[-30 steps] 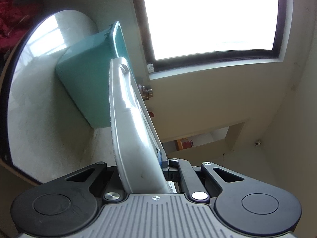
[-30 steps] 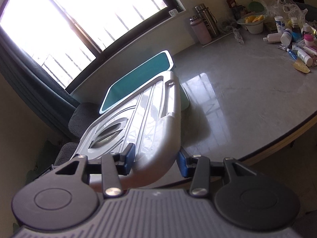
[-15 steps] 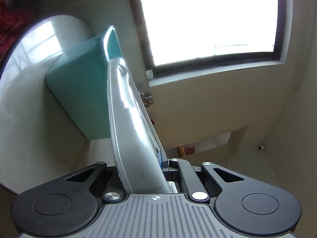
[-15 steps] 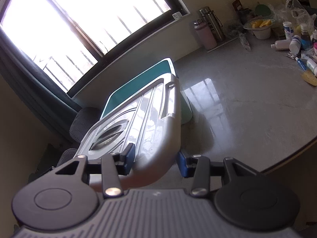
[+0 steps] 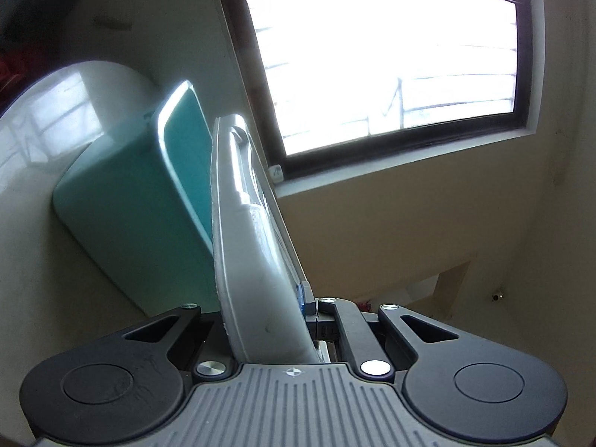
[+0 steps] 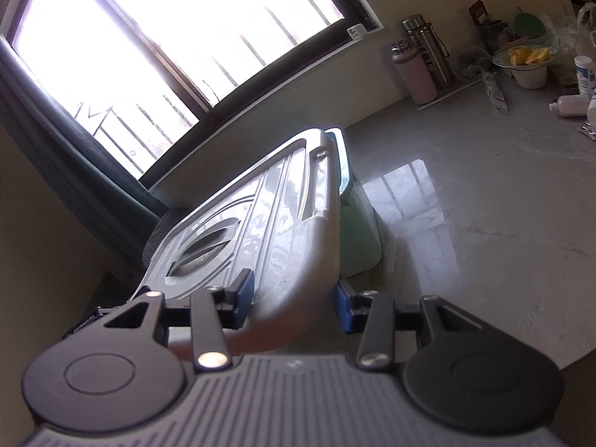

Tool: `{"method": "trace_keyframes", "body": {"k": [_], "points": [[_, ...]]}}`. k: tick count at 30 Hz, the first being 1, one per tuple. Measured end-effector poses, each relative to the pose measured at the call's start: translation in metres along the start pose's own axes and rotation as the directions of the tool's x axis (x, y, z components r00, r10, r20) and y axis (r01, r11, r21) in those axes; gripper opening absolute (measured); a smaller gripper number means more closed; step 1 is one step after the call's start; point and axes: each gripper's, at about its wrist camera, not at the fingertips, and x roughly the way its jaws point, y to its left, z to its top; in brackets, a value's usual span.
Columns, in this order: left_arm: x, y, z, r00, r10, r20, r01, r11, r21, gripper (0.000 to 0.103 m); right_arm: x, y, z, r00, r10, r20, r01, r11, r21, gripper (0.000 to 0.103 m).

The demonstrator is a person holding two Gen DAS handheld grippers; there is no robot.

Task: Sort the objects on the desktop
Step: 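Lower the white lid onto the teal bin rim with both grippers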

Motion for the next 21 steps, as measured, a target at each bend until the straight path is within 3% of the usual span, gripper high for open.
{"method": "trace_keyframes", "body": {"k": [12,21], "points": [[0.031,0.001,0.014,1.000,0.027,0.009,-0.027,1.000,0.005,0.009,0.031,-0.011,0.029,0.999,0.020,-0.027,-0.020,1.000,0.000,0.045],[0.080,0.011,0.048,0.999,0.044,-0.011,-0.044,0.999,-0.001,0.009,0.060,-0.015,0.052,0.999,0.011,-0.033,-0.010,1.000,0.010,0.045]]}}
